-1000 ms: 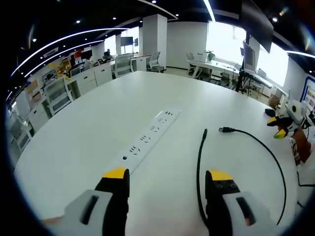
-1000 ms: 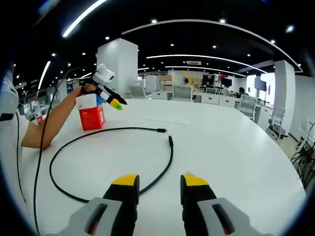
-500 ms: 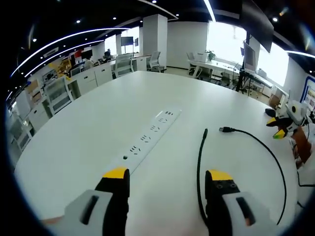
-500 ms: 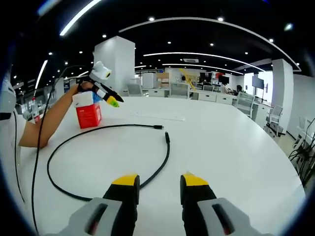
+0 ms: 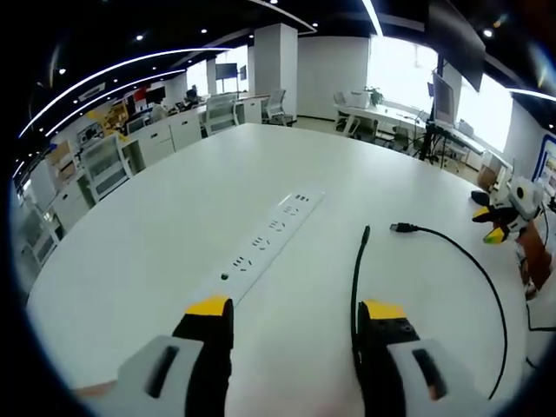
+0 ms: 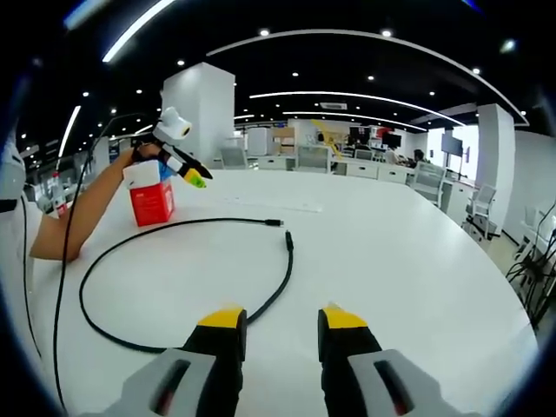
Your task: Find the data cable on the table. Grasp the USB connector end of the cable and insert it into the USB port on the table
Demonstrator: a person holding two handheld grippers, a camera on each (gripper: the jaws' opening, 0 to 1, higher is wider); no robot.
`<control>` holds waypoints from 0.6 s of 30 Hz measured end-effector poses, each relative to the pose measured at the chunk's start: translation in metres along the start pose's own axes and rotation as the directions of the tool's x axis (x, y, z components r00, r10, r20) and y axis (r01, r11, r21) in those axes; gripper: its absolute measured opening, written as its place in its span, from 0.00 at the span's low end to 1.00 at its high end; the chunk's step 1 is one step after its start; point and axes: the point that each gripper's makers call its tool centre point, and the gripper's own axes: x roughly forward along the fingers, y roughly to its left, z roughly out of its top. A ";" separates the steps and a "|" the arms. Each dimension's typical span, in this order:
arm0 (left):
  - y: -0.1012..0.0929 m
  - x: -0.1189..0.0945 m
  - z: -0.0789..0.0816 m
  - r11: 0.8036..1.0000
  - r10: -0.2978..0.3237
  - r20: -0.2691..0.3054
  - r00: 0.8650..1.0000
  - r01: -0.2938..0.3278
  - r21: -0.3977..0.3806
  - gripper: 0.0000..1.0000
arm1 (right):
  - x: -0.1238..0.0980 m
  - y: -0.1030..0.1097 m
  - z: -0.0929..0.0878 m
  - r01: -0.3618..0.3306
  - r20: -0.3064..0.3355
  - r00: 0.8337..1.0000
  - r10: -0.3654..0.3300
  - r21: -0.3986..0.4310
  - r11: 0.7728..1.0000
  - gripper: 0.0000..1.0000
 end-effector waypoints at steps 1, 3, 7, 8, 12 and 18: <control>0.001 0.000 -0.001 1.000 0.008 -0.005 1.000 -0.008 -0.004 0.54 | -0.001 -0.001 0.000 0.002 0.003 1.000 -0.002 0.002 1.000 0.36; 0.003 -0.001 -0.001 1.000 0.018 -0.002 1.000 -0.018 -0.013 0.54 | -0.001 -0.002 0.001 0.007 0.007 1.000 -0.007 0.008 1.000 0.36; 0.006 -0.001 -0.002 0.999 0.039 -0.009 0.999 -0.040 -0.032 0.54 | -0.002 -0.004 0.001 0.011 0.005 1.000 -0.011 0.008 1.000 0.36; 0.008 -0.001 -0.004 0.998 0.048 -0.018 0.999 -0.049 -0.040 0.54 | -0.002 -0.004 0.001 0.012 0.004 1.000 -0.012 0.007 1.000 0.36; 0.010 -0.001 -0.005 0.996 0.068 -0.019 0.997 -0.069 -0.062 0.54 | -0.003 -0.007 0.002 0.021 0.004 1.000 -0.021 0.011 1.000 0.36; 0.010 -0.002 -0.003 0.995 0.072 -0.006 0.997 -0.072 -0.063 0.55 | -0.004 -0.009 0.003 0.024 0.005 1.000 -0.024 0.012 1.000 0.36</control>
